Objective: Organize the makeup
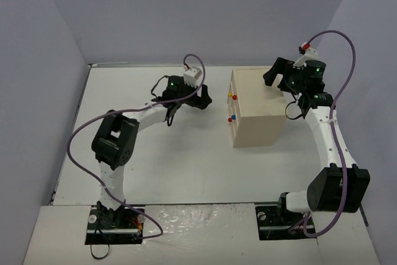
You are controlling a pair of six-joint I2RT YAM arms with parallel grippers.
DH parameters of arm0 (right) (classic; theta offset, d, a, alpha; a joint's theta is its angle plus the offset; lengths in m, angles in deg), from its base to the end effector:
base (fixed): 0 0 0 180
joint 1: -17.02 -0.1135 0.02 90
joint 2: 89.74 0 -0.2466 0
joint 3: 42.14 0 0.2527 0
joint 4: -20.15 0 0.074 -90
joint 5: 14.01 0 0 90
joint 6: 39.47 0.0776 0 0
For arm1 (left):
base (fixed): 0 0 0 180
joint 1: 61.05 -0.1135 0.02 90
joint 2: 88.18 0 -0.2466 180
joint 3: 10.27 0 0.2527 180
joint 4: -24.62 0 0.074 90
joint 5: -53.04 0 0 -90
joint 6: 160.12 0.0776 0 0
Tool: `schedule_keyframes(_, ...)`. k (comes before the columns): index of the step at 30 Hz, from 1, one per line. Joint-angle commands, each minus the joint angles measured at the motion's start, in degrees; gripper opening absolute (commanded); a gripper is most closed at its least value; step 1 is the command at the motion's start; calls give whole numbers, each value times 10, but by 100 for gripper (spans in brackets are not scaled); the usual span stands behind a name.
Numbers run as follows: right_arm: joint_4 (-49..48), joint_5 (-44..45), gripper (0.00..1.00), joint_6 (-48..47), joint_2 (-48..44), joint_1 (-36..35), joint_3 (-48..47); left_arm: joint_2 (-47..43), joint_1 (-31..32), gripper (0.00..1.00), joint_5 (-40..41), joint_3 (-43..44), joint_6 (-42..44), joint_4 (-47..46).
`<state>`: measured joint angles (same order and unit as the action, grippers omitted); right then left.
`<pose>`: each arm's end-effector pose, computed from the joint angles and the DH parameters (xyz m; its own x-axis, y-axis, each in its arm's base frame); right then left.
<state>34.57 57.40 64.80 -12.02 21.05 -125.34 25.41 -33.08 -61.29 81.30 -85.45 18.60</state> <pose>0.3657 -0.0010 0.3557 -0.2112 0.2491 -0.9452 -0.2017 0.9351 0.2915 0.4196 -0.2590 0.2049 -0.4402 -0.0390 -0.8970 0.6851 0.6312 -0.3637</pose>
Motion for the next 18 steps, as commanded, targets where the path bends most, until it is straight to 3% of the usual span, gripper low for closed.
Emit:
schedule_keyframes(1, -35, 91, 100, -54, -92, -1, -55, -177, -50, 86, 70, 27, -21, 58)
schedule_keyframes(8, -33, 185, 100, -88, -223, -11, -25, -367, -98, 97, 216, 22, 27, 252)
schedule_keyframes(12, -34, 312, 100, -113, -303, -74, 14, -502, -114, 97, 314, 21, 68, 360)
schedule_keyframes(18, -28, 392, 100, -137, -399, -164, 55, -642, -118, 97, 420, -5, 72, 476)
